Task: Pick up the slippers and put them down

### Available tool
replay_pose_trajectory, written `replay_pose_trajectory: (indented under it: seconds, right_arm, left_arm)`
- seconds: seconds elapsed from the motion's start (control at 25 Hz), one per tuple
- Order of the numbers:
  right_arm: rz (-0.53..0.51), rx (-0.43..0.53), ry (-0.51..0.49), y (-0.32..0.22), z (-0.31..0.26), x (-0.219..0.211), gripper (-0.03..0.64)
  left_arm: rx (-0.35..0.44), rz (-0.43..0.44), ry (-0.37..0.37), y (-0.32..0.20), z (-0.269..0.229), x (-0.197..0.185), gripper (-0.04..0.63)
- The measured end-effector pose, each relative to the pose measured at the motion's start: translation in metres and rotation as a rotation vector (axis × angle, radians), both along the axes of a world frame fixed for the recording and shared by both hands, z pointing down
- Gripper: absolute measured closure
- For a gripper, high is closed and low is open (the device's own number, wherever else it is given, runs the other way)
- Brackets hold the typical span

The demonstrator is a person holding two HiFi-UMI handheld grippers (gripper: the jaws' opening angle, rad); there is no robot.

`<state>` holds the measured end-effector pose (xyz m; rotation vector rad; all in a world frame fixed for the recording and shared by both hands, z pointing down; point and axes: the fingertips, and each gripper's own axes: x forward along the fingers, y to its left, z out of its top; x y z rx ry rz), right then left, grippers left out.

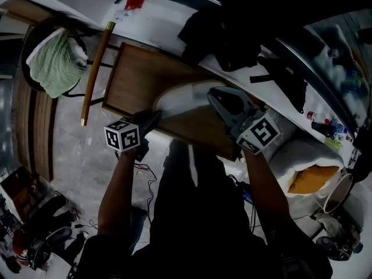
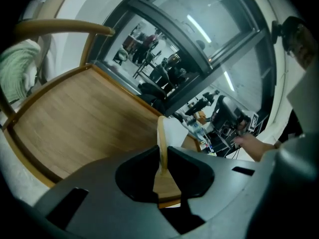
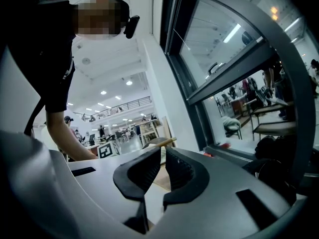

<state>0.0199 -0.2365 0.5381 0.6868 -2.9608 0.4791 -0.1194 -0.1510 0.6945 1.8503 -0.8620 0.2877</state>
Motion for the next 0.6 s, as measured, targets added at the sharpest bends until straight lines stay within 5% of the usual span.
replay_pose_trajectory:
  seconds: [0.6]
  right_arm:
    - [-0.020,-0.054,-0.027,-0.007,0.025,-0.012,0.584]
  left_arm:
    - [-0.042,0.032,-0.195,-0.010,0.041,-0.014,0.509]
